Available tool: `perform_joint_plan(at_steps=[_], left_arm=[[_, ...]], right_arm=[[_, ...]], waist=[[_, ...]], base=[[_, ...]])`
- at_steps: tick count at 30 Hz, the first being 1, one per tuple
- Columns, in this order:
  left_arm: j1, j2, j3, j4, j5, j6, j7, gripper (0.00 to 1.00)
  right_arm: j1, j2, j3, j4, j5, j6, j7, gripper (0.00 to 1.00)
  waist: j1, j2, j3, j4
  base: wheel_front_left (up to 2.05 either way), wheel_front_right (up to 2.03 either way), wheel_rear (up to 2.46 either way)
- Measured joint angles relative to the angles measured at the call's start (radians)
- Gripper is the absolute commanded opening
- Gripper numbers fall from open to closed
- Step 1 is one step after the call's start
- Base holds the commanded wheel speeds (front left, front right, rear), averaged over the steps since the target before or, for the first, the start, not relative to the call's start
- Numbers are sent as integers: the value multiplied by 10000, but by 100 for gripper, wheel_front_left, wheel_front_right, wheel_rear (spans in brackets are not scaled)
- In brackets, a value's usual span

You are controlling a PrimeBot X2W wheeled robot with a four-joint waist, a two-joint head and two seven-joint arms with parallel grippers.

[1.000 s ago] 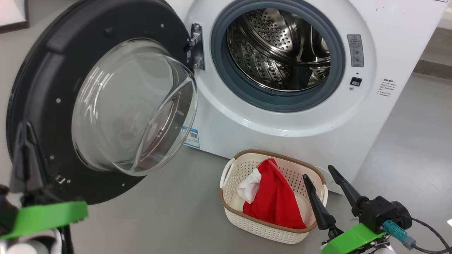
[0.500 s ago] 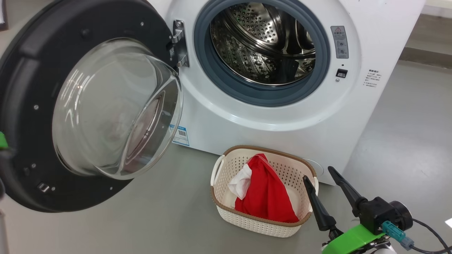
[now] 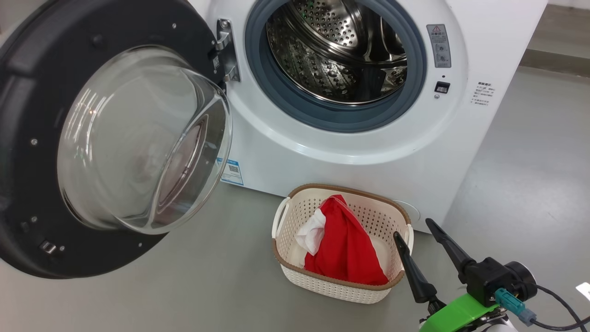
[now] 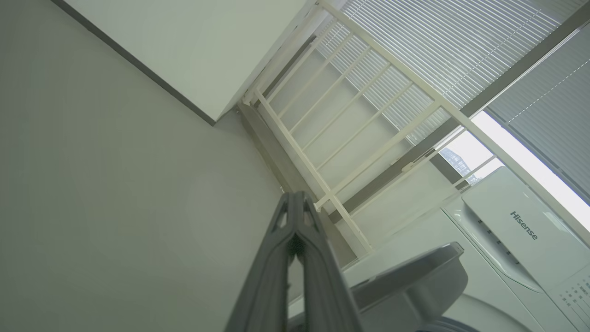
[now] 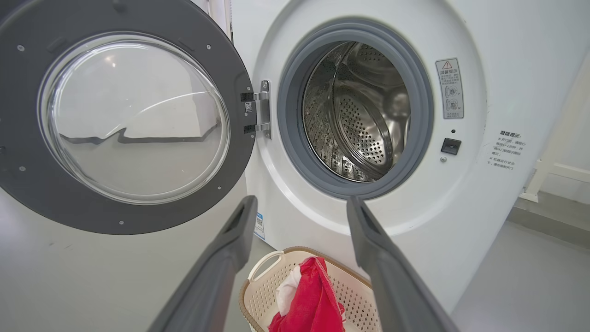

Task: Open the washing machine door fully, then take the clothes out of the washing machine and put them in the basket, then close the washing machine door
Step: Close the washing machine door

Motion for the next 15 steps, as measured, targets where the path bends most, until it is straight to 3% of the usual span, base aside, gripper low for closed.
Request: perform_joint_plan(at_steps=[8, 15], left_arm=[[-380, 380, 192, 732, -920, -222, 2416, 0], [-365, 385, 238, 1118, -1266, -286, 3373, 0]], right_arm=[[-134, -104, 136, 73, 0, 0, 0, 100], [-137, -100, 217, 104, 2, 0, 0, 100]], waist=[[0, 0, 78, 52], [0, 0, 35, 12]], base=[[0, 0, 0], [0, 0, 0]])
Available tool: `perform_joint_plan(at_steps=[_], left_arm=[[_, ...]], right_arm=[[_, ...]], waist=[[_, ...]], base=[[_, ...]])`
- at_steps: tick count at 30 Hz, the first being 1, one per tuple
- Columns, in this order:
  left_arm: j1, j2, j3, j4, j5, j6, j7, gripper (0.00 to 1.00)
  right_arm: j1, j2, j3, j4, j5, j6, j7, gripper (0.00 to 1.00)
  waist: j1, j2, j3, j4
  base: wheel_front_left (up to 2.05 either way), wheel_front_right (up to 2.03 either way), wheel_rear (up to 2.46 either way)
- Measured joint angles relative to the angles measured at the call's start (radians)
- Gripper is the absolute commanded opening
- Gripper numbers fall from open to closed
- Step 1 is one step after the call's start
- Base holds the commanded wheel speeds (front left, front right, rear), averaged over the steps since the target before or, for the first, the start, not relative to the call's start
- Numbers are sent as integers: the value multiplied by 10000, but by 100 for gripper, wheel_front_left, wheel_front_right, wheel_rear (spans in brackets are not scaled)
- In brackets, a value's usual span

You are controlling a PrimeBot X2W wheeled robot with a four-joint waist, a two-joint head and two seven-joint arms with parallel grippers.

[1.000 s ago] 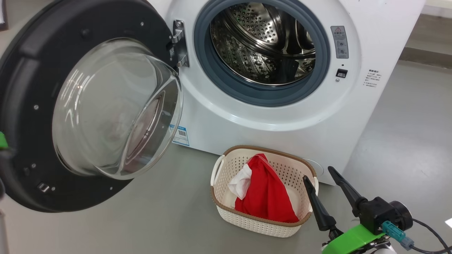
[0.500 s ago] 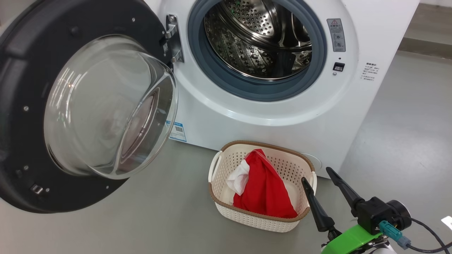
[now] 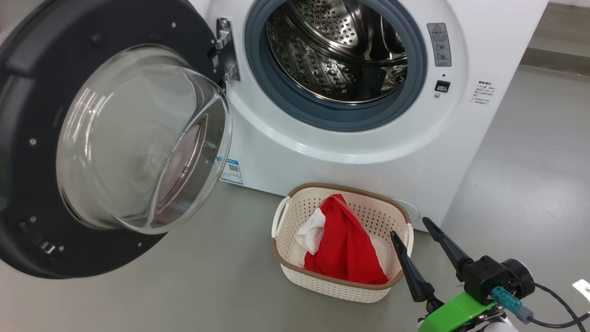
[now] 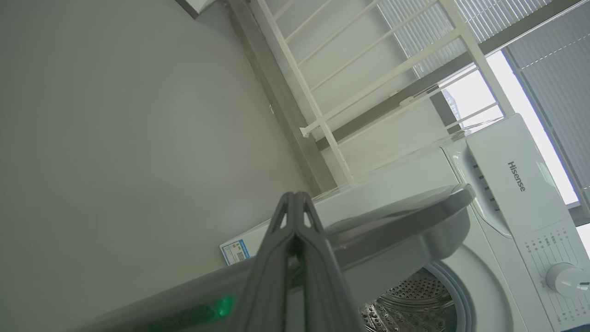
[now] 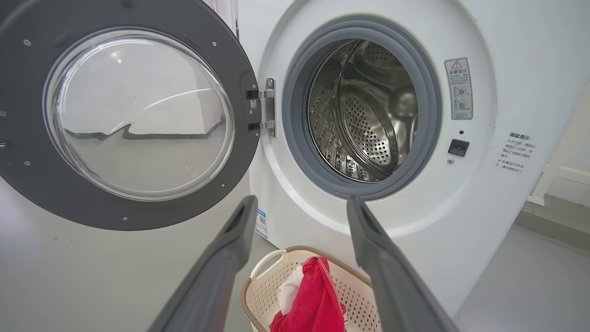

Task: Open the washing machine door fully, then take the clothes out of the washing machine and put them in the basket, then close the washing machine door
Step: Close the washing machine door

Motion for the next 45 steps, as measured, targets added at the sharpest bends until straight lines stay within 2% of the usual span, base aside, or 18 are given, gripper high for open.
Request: perform_joint_plan(at_steps=[4, 14, 26, 38, 45], left_arm=[[36, 10, -6, 73, -92, -23, 288, 0], [277, -13, 25, -201, -610, -633, 1135, 0], [1011, -640, 443, -1593, -1492, -612, 2245, 0], [1987, -1639, 650, -3411, -2261, -127, 3246, 0], [2476, -2414, 708, -4707, -2727, 443, 3781, 0]], right_arm=[[-34, -13, 46, 12, 2, 0, 0, 100], [-46, -86, 259, 27, 33, 0, 0, 100], [-39, 29, 198, -15, 90, 0, 0, 100], [-32, 127, 38, -13, 98, 0, 0, 100], [-32, 159, 48, 52, 102, 0, 0, 100]], waist=[[0, 0, 37, -69], [0, 0, 46, -220], [0, 0, 32, -138], [0, 0, -107, -168], [0, 0, -132, -164]], base=[[0, 0, 0], [0, 0, 0], [0, 0, 0], [0, 0, 0], [0, 0, 0]])
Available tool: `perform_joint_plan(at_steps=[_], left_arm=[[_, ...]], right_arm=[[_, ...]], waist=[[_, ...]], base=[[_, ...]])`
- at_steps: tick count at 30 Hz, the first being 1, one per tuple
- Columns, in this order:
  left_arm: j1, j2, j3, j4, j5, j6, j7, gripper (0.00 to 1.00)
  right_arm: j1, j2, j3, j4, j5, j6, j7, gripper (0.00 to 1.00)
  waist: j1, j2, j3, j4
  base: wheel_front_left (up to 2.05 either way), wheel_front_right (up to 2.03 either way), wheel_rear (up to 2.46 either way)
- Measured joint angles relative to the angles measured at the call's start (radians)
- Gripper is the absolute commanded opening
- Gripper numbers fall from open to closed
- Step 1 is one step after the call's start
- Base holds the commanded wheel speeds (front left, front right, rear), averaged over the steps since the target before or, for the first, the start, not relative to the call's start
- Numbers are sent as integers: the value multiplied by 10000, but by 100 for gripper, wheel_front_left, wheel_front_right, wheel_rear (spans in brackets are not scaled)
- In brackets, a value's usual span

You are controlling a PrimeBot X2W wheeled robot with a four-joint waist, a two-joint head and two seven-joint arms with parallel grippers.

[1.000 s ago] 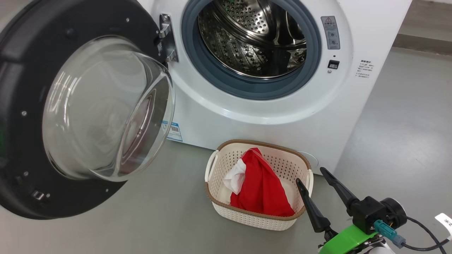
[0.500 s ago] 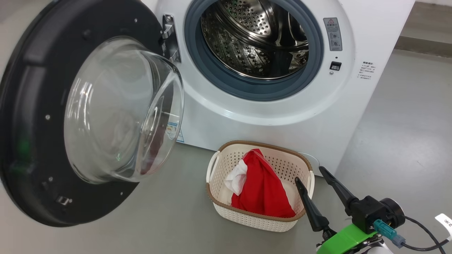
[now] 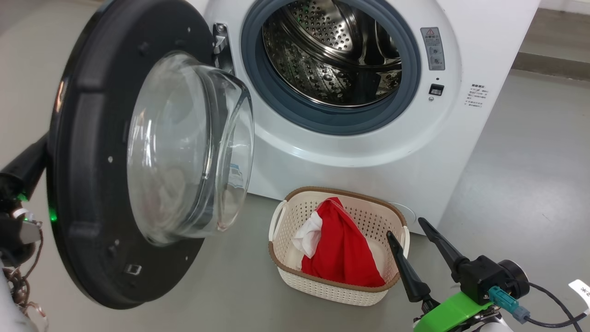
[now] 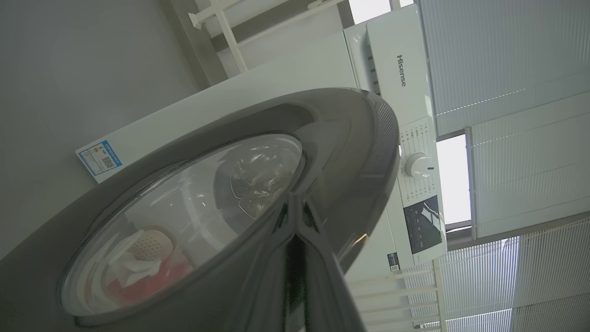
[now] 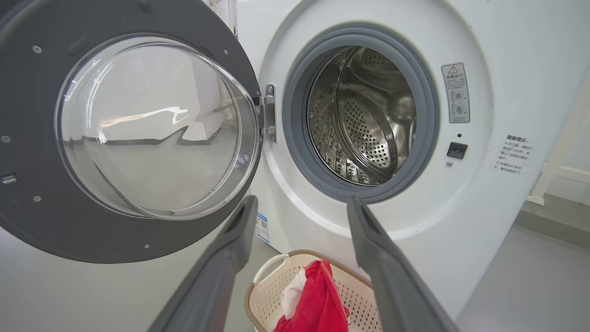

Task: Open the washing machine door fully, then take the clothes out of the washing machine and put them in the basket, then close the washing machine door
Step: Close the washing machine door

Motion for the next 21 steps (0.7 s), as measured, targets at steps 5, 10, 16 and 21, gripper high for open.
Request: perform_joint_plan(at_steps=[5, 10, 16, 21], left_arm=[[300, -466, -29, -828, -376, 291, 221, 0], [667, -692, -201, -1457, -796, 589, 433, 0], [891, -740, -435, -1868, -1337, 848, 416, 0], [1125, -740, -970, -1996, -2050, 991, 221, 0]], right_arm=[[-1, 10, 23, 40, 4, 0, 0, 100], [-1, 17, 48, 46, 12, 0, 0, 100], [-2, 19, 50, 46, 15, 0, 0, 100], [-3, 21, 33, 46, 15, 0, 0, 100]], waist=[[0, 0, -2, -26], [0, 0, -22, -102], [0, 0, -4, -262], [0, 0, 26, -409]], base=[[0, 0, 0], [0, 0, 0], [0, 0, 0], [0, 0, 0]])
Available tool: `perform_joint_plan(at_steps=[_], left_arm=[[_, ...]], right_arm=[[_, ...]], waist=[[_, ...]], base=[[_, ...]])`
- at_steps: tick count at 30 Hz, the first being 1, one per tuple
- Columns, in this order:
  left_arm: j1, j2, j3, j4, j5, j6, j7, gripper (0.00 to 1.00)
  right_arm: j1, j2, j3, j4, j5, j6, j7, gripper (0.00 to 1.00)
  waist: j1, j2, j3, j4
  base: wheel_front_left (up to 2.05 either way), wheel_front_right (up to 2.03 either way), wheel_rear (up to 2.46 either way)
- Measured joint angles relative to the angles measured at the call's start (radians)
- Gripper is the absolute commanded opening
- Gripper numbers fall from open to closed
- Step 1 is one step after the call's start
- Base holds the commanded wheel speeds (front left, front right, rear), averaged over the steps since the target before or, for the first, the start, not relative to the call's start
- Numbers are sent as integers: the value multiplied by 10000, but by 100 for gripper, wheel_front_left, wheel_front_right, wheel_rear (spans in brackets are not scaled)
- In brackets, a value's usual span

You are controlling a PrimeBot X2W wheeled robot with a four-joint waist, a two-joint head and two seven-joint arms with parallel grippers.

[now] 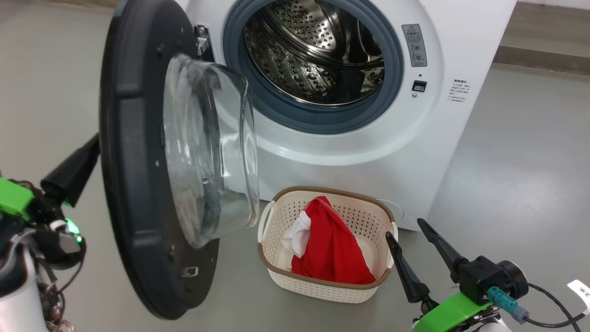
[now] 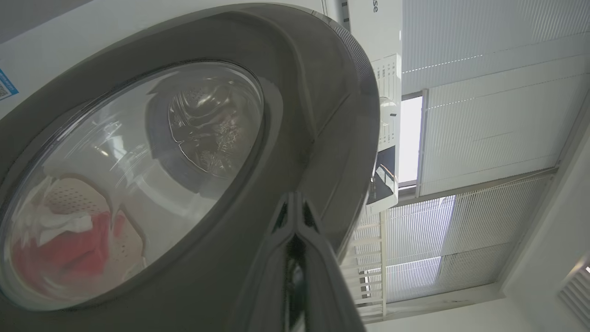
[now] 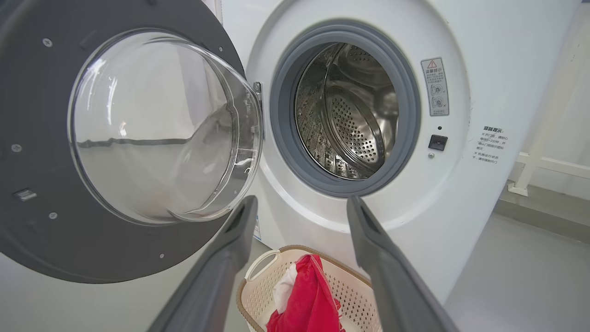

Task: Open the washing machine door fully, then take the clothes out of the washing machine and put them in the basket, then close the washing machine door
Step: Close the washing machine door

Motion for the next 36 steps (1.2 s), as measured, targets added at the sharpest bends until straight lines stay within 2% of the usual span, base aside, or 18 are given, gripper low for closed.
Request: perform_joint_plan(at_steps=[10, 20, 27, 28, 30, 31, 35, 36], left_arm=[[532, -15, -1321, -146, -1095, 63, -876, 0], [754, -8, -1969, -92, -2000, 36, -1507, 0], [941, -17, -2529, -119, -2627, -395, -2079, 0], [1017, -23, -2583, -155, -2658, -474, -2171, 27], [1212, -40, -2642, -307, -2592, -671, -2345, 60], [1306, -38, -2656, -399, -2502, -798, -2466, 100], [1612, 82, -2646, -685, -1847, -1434, -3053, 100], [1737, 180, -2698, -863, -1452, -1708, -3315, 100]], right_arm=[[-3, 2, -40, -2, 0, 0, 0, 100], [-8, 4, -27, 6, 0, 0, 0, 100], [-9, 2, -25, 12, 27, 0, 0, 100], [-9, 2, -27, 12, 35, 0, 0, 100], [-9, 2, -33, 10, 46, 0, 0, 100], [-9, 2, -33, 8, 46, 0, 0, 100], [-8, 0, -44, 8, 46, 0, 0, 100], [-7, 2, -44, 6, 46, 0, 0, 100]], waist=[[0, 0, 97, -219], [1, 0, 67, -467], [0, 0, 31, -615], [1, 0, 26, -627], [0, 0, 23, -629], [0, 0, 26, -626], [0, 0, 45, -590], [0, 0, 57, -563]], base=[[0, 0, 0], [0, 0, 0], [0, 0, 0], [0, 0, 0], [0, 0, 0], [0, 0, 0], [0, 0, 0], [0, 0, 0]])
